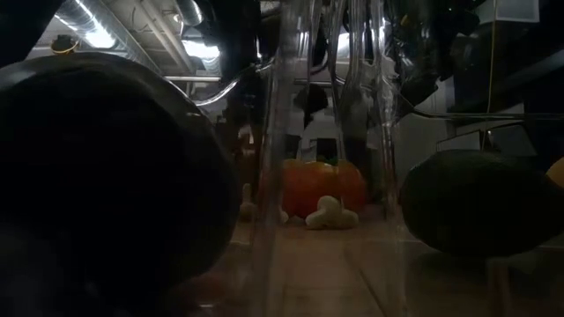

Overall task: Sort produce into baskets
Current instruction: Put the chayote into the left transparent bin

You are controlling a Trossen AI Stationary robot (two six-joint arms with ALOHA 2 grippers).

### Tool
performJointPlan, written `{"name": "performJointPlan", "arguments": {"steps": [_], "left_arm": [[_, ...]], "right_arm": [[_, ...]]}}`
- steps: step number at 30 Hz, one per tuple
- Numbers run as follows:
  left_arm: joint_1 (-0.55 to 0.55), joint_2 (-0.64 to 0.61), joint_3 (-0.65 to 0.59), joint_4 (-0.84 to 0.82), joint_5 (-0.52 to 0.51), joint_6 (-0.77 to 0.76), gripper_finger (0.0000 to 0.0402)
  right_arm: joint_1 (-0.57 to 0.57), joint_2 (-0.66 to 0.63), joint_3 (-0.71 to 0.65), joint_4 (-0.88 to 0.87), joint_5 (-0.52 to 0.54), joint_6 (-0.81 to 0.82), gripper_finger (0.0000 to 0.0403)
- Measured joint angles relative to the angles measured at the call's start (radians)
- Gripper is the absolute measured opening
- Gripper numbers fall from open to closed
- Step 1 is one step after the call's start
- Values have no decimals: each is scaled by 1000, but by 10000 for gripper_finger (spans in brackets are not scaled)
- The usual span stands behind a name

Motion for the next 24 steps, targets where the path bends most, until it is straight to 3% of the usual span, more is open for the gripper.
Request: {"name": "performJointPlan", "arguments": {"steps": [10, 16, 24], "left_arm": [[-94, -177, 0, -85, 33, 4, 323], [-222, -283, 0, -87, 42, 1, 322], [-441, -289, 0, -74, 45, -79, 322]], "right_arm": [[0, 0, 0, 0, 0, 0, 308], [0, 0, 0, 0, 0, 0, 308], [0, 0, 0, 0, 0, 0, 308]]}}
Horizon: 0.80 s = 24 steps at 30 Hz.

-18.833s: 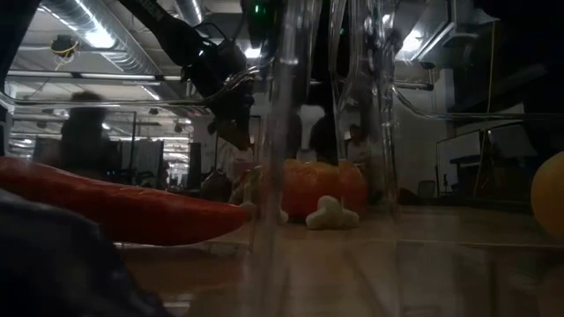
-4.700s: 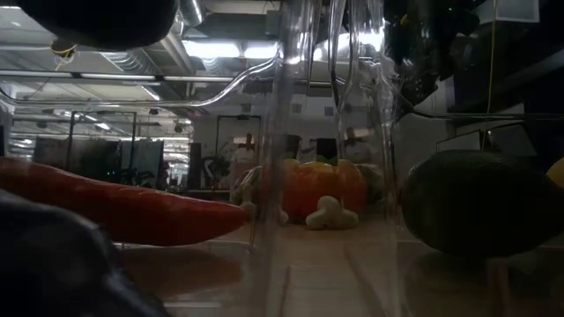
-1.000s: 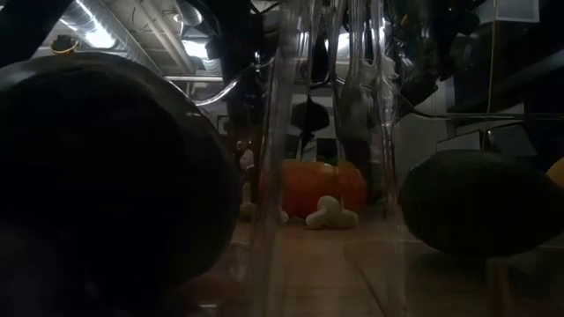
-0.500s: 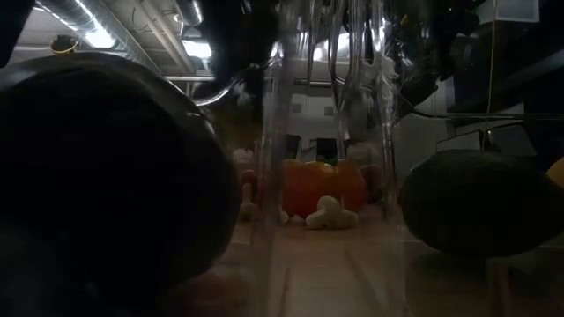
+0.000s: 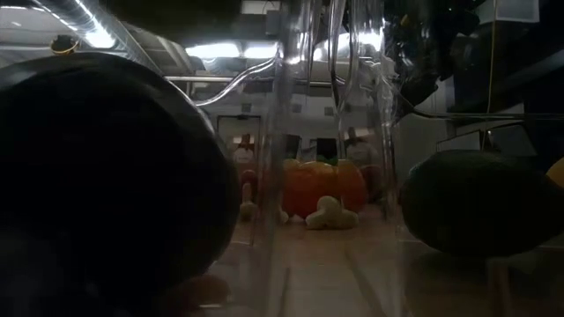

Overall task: Sort produce into baskets
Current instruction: Put the chayote into the left transparent bin

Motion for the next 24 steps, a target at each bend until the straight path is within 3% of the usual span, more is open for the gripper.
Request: {"name": "performJointPlan", "arguments": {"steps": [10, 24], "left_arm": [[-179, 34, 0, 25, -65, -103, 322], [-179, 56, 0, 83, -91, -114, 389]], "right_arm": [[0, 0, 0, 0, 0, 0, 308], [0, 0, 0, 0, 0, 0, 308]]}}
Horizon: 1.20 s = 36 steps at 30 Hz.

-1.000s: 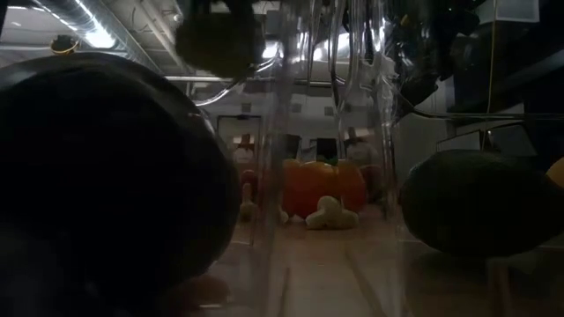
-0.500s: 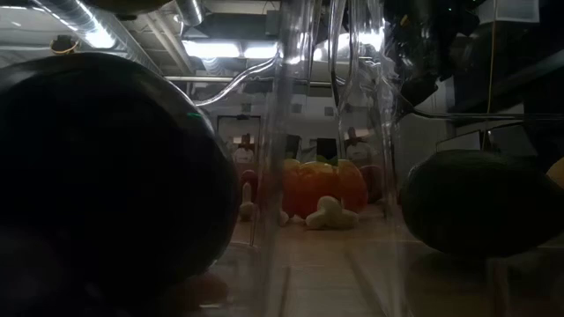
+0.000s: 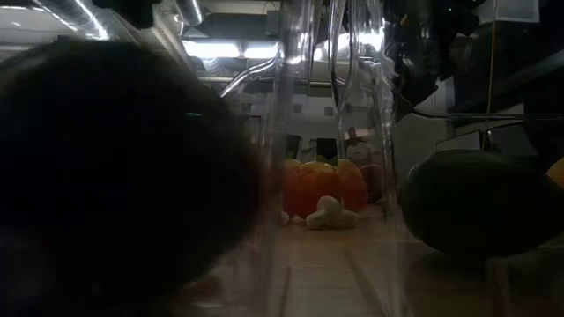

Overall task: Sort produce into baskets
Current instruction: Put the chayote into the left transparent bin, then put the mushroom into the white bin

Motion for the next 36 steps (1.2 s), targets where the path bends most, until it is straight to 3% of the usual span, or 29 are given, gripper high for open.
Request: {"name": "performJointPlan", "arguments": {"steps": [8, 18, 32, 36], "left_arm": [[19, 9, 0, -49, 0, 225, 393], [100, 7, 0, -18, -27, 350, 392], [174, 18, 0, 95, -39, 303, 392], [207, 41, 0, 92, -46, 374, 392]], "right_arm": [[0, 0, 0, 0, 0, 0, 308], [0, 0, 0, 0, 0, 0, 308], [0, 0, 0, 0, 0, 0, 308], [0, 0, 0, 0, 0, 0, 308]]}}
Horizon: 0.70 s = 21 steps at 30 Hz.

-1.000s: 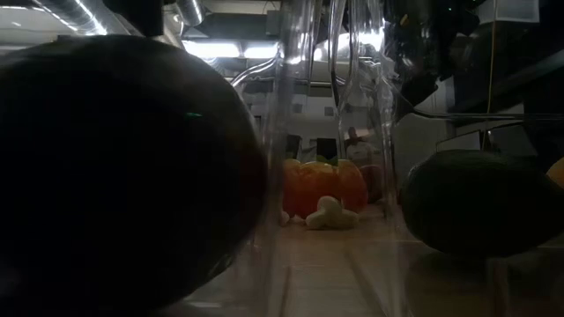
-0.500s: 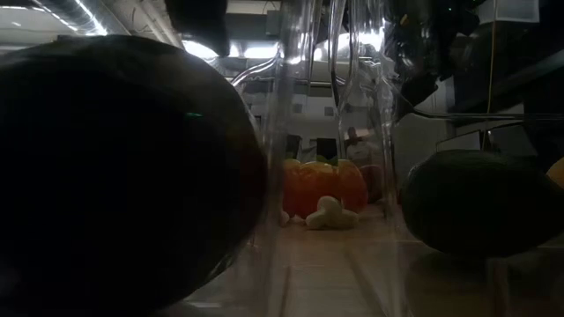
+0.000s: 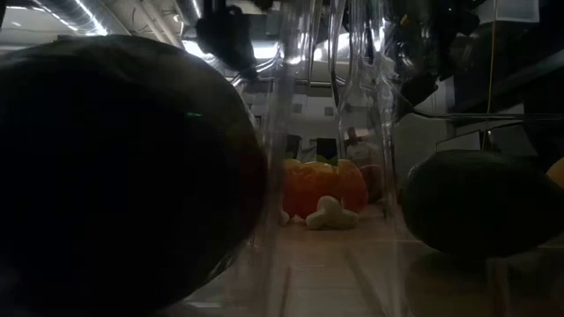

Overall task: Sort produce into baskets
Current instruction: Put the mushroom into the white bin

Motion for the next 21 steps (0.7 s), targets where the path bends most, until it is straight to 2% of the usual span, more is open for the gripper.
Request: {"name": "performJointPlan", "arguments": {"steps": [10, 16, 21], "left_arm": [[113, 24, 0, -63, -3, 230, 392], [178, 49, -23, -96, -2, 246, 392], [206, 81, -97, -29, -1, 266, 392]], "right_arm": [[0, 0, 0, 56, 0, 0, 308], [0, 0, 0, 51, 1, 0, 308], [0, 0, 0, 48, 0, 0, 308]]}}
